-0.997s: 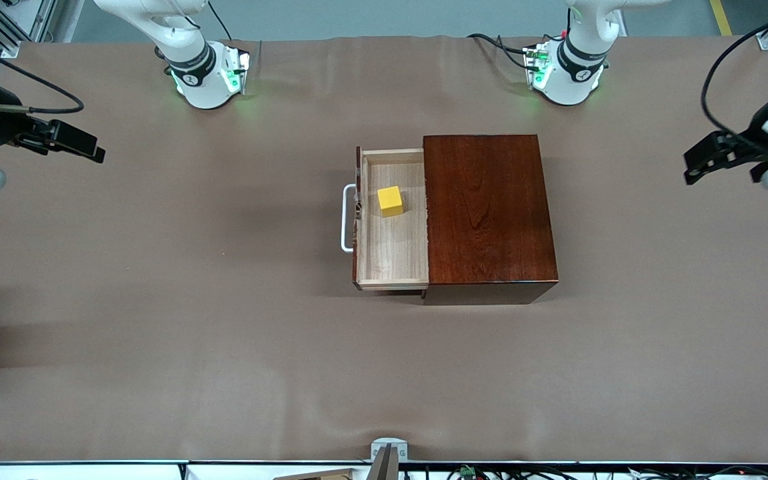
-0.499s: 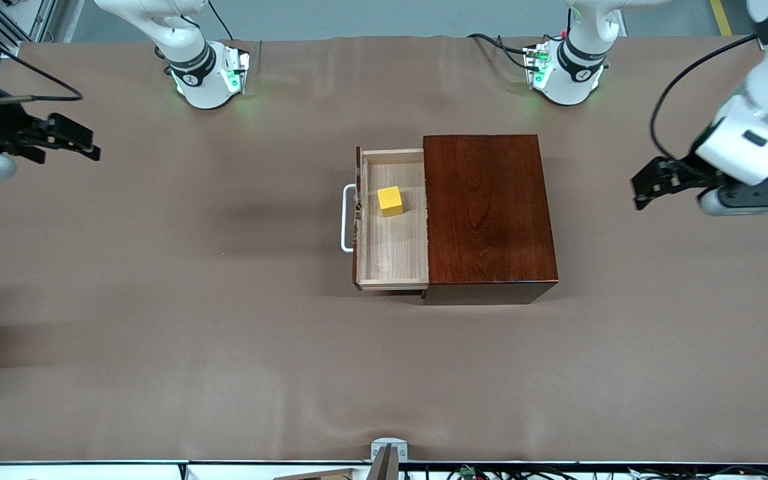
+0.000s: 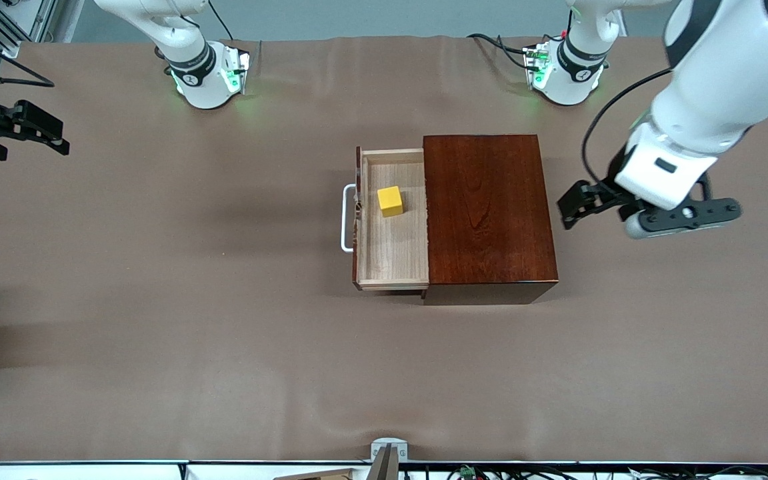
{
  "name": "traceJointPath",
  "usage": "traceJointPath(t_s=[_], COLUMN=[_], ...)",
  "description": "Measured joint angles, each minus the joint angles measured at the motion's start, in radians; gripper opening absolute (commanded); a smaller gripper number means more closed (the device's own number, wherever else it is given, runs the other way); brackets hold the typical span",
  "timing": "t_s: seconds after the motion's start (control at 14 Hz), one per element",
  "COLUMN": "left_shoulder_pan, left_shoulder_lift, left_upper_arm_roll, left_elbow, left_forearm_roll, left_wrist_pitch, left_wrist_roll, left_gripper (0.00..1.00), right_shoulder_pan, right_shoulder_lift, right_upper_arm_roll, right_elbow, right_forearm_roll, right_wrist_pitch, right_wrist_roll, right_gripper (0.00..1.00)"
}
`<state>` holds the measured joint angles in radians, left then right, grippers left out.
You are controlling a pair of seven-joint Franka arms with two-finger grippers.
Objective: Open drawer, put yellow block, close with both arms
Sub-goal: 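Move the left gripper over the cabinet to the drawer front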
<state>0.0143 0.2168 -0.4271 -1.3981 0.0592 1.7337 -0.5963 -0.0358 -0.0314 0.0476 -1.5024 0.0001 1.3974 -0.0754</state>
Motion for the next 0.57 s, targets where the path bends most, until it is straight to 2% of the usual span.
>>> traceJointPath(t_s=[0.21,0.57], left_shoulder_pan=[-0.039,-0.170], left_shoulder_lift=[0.028,0.083], left_upper_arm_roll=[-0.017,-0.018], left_elbow=[0.022,0.050], left_forearm_roll=[0.000,0.000], left_wrist_pitch=[0.024,0.076], left_wrist_roll=[-0.123,-0.396], left_gripper=[1.00,1.00], right_shoulder_pan=[0.000,-0.001], right_shoulder_lift=[0.000,0.000], right_upper_arm_roll=[-0.001,-0.005], right_elbow=[0.000,0.001], right_forearm_roll=[-0.004,-0.004], right_wrist_pitch=[-0.022,-0.024], right_wrist_roll=[-0.002,-0.005], right_gripper=[1.00,1.00])
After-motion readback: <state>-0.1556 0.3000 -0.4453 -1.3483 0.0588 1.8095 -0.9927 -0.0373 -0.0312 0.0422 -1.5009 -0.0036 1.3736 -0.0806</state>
